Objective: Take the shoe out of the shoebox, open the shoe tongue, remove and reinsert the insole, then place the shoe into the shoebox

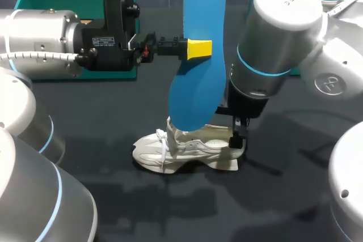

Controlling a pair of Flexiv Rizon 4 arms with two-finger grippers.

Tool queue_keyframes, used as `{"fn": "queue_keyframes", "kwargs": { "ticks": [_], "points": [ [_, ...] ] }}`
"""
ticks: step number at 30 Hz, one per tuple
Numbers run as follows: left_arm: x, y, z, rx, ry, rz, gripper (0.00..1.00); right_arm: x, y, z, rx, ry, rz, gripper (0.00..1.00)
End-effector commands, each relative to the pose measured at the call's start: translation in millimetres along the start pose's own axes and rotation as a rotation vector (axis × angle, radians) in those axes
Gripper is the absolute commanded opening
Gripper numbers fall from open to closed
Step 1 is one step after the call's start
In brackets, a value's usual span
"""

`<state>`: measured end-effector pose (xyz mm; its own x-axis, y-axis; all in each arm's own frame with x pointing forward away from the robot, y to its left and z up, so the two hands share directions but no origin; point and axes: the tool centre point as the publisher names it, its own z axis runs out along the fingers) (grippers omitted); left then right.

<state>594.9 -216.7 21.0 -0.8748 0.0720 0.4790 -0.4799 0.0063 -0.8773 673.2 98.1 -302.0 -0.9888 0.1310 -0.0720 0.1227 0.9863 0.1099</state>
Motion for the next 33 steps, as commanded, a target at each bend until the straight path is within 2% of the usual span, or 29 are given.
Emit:
{"fn": "queue_keyframes", "kwargs": {
  "ticks": [1,8,20,27,33],
  "points": [
    [0.5,0.3,0.3,0.0,-0.001,0.0,0.0,-3.2,3.0,1.6,-0.006,0.008,0.001,1.0],
    [0.5,0.3,0.3,0.0,-0.001,0.0,0.0,-13.1,12.8,-0.4,-0.02,0.017,-0.016,1.0],
    [0.5,0.3,0.3,0.0,-0.001,0.0,0.0,-39.0,33.9,15.9,-0.035,0.044,-0.063,1.0],
    [0.5,0.3,0.3,0.0,-0.001,0.0,0.0,-40.4,43.2,24.8,-0.043,0.058,-0.08,1.0],
    [0.5,0.3,0.3,0.0,-0.001,0.0,0.0,-38.5,47.6,40.9,-0.048,0.077,-0.097,1.0]
  ]
}}
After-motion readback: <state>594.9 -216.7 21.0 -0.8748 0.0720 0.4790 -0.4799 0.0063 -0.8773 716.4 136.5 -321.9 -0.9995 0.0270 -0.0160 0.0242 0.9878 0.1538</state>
